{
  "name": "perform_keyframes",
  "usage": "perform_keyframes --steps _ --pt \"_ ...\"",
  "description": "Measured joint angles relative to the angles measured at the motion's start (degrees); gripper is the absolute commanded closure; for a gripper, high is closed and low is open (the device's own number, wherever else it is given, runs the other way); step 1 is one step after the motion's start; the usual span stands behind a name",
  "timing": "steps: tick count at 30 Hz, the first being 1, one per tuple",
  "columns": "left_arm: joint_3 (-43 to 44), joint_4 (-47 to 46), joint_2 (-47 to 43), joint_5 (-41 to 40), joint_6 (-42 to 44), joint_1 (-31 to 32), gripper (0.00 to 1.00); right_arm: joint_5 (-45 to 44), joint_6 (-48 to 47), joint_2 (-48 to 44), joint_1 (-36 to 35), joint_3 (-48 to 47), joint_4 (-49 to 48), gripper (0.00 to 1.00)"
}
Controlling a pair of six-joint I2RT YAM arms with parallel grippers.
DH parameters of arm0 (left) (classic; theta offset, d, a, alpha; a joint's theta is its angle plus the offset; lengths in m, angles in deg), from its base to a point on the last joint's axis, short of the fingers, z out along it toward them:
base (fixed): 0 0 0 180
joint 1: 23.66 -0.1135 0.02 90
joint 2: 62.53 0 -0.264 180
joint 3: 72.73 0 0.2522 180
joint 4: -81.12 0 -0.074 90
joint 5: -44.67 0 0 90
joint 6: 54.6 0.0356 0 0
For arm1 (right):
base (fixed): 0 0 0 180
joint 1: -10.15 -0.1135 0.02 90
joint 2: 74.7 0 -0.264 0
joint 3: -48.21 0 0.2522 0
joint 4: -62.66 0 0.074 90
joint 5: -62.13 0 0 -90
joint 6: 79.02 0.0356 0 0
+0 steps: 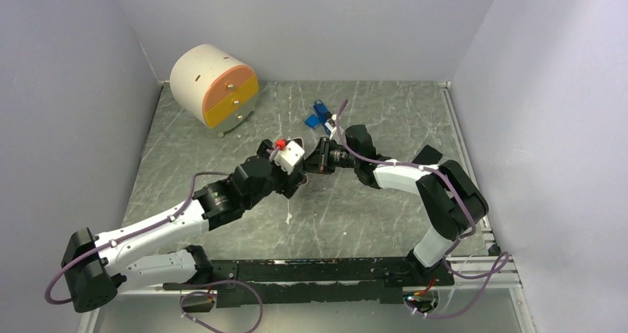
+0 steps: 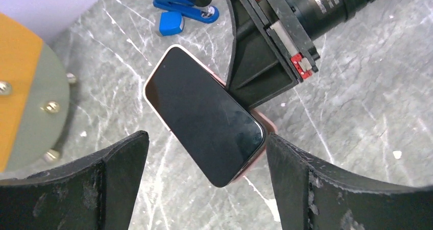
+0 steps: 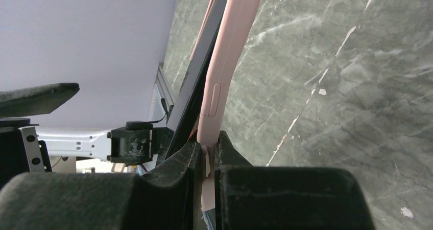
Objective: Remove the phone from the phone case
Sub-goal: Remove the phone case from the phone.
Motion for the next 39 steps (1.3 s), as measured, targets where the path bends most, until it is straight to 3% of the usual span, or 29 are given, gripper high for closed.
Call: perform_keyframes --steps 9,15,30,32,39 --pt "-1.07 -1.84 2.27 -7.69 11.96 6.64 0.15 -0.9 -0.09 -2.36 0.26 0.0 1.99 1.0" --pt "-1.07 -2.56 7.19 -12.57 14.84 7.21 0.23 -1.33 0.2 -2.4 0.31 0.0 2.23 1.0" --pt "-1.07 -10.51 14.45 -17.84 20.79 8.63 0.32 -2.56 3.41 -2.51 0.37 0.0 2.16 1.0" --pt "-1.07 -11.37 15.5 -18.67 21.62 8.83 0.36 -3.02 3.5 -2.51 0.33 0.0 2.19 1.0" --pt "-0.68 -11.54 17.27 -20.31 22.75 9.14 0.72 -4.31 3.8 -2.62 0.33 0.0 2.19 1.0"
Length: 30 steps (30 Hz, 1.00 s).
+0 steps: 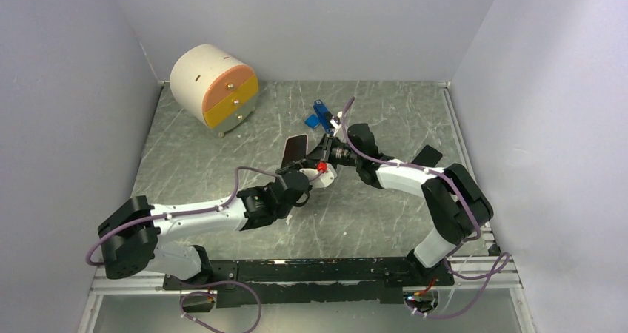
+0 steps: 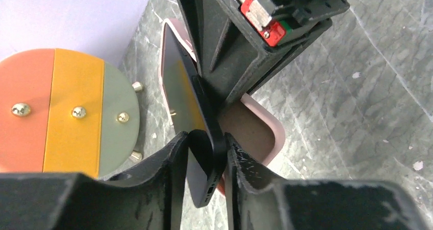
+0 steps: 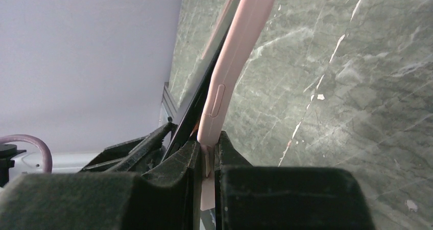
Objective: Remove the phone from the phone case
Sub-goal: Remove the phone case from the phone.
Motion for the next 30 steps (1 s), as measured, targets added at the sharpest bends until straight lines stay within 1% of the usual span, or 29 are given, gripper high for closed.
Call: perform_keyframes --steps 4,7,15,23,26,30 --pt "0.15 0.48 -0.13 -0.98 0.44 0.66 0.89 -0.42 0.2 -0.74 0.0 0.0 1.09 1.0" --pt "0.15 1.4 -0.87 -1.66 0.5 0.83 0.96 -0.72 0.33 -0.81 -0.13 0.02 2.99 1.0" --pt "0.15 4.07 -3.91 -2.08 -0.76 2.08 0.97 -1.01 0.48 -2.38 -0.98 0.09 4.59 1.0" --pt "0.17 6.78 -5.62 -1.01 -4.42 2.14 0.97 -1.84 0.15 -2.49 -1.01 0.66 6.36 1.0" --pt "0.55 7.87 -7.26 0.44 -6.32 2.73 0.97 -5.95 -0.61 -2.29 0.68 0.98 7.5 1.0" --pt "1.22 8.46 -9.88 3.58 -9.09 4.57 0.98 -11.69 -1.7 -2.01 5.53 1.01 7.21 1.0"
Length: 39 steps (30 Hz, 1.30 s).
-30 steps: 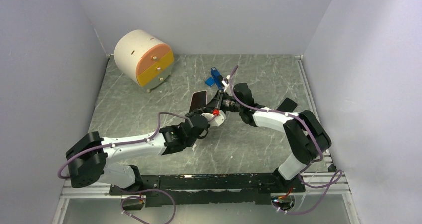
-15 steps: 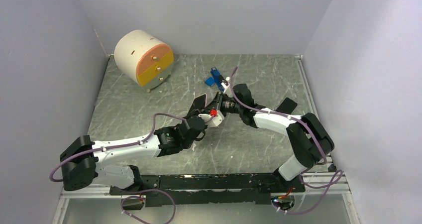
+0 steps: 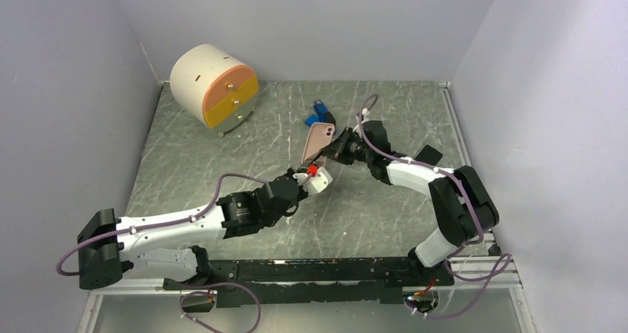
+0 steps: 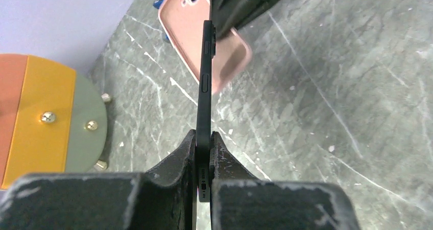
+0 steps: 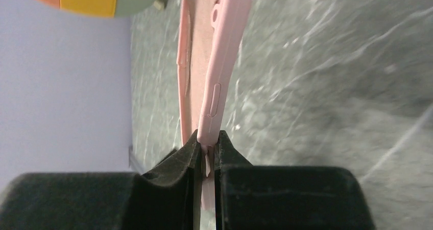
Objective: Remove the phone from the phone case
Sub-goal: Remove the phone case from the phone, then place the phone at the center of the board.
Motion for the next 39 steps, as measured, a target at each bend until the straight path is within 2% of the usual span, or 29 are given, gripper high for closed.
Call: perform_keyframes --steps 4,8,11,17,20,33,39 --pt "0.22 1.05 -0.57 0.02 -1.27 0.5 0.97 -2.67 -1.18 -0.07 3.17 0.31 -0.59 1.0" --pt "0.59 2.6 0.85 -2.1 -1.79 -1.64 0.98 -3.8 -2.93 -1.53 5.57 2.93 -0.48 1.0" --pt "0.87 3.17 2.54 -2.73 -2.05 -5.46 0.98 -4.07 -4.31 -4.26 6.47 5.07 0.44 1.0" --pt "1.05 1.38 7.93 -2.23 0.04 -17.16 0.98 -4.2 -7.19 -11.47 6.84 8.33 0.9 1.0" --pt "1.16 -1.11 11.78 -2.03 2.47 -20.5 0.98 -4.11 -8.2 -13.55 6.84 9.44 0.94 1.0" --pt "2.01 -16.15 28.24 -0.11 14.91 -26.86 0.98 -1.18 -9.94 -15.56 6.84 11.87 0.81 1.0" --pt "2.21 -19.74 31.1 -1.55 18.14 -27.04 0.91 -0.57 -10.23 -15.5 6.86 12.11 0.0 1.0"
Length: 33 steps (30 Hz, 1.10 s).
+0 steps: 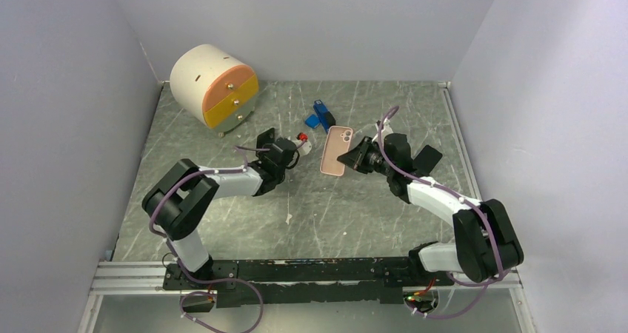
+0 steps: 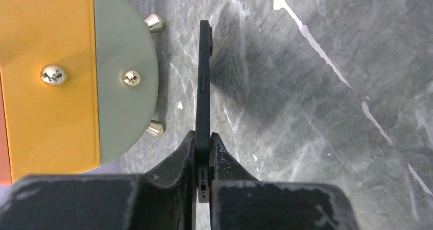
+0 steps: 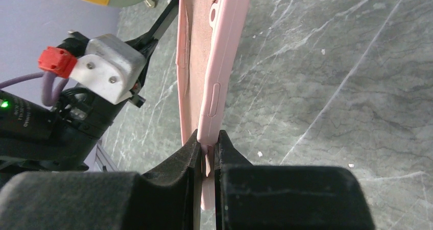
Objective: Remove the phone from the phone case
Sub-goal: Place the phone at the center of the board.
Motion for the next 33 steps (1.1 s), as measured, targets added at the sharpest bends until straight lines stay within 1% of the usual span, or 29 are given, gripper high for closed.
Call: perform_keyframes --steps 3,8,13,18,24,28,33 --pt "0.04 -1.16 1.38 -1.07 1.36 0.09 0.89 1.05 0.04 0.57 0.0 0.0 -0.74 1.0" --pt "0.07 -1.53 1.81 -2.08 1.95 0.09 0.83 1.9 0.07 1.46 0.11 0.04 -1.27 1.0" --pt "0.15 0.0 2.49 -2.69 1.44 0.09 0.77 2.21 0.04 1.97 0.11 0.04 -1.77 1.0" --pt "0.15 2.73 2.49 -2.75 -0.15 0.11 0.69 2.71 0.22 2.86 0.13 0.15 -2.64 1.0" --pt "0.15 5.09 4.09 -4.28 -1.11 0.26 0.58 5.42 1.6 4.92 0.26 0.63 -5.2 1.0" --pt "0.15 6.82 5.68 -5.05 -1.97 0.26 0.53 6.25 1.64 5.31 0.26 0.63 -5.18 1.0" --pt "0.15 7.89 5.79 -5.66 -3.1 0.26 0.43 6.45 1.6 5.27 0.26 0.63 -5.09 1.0"
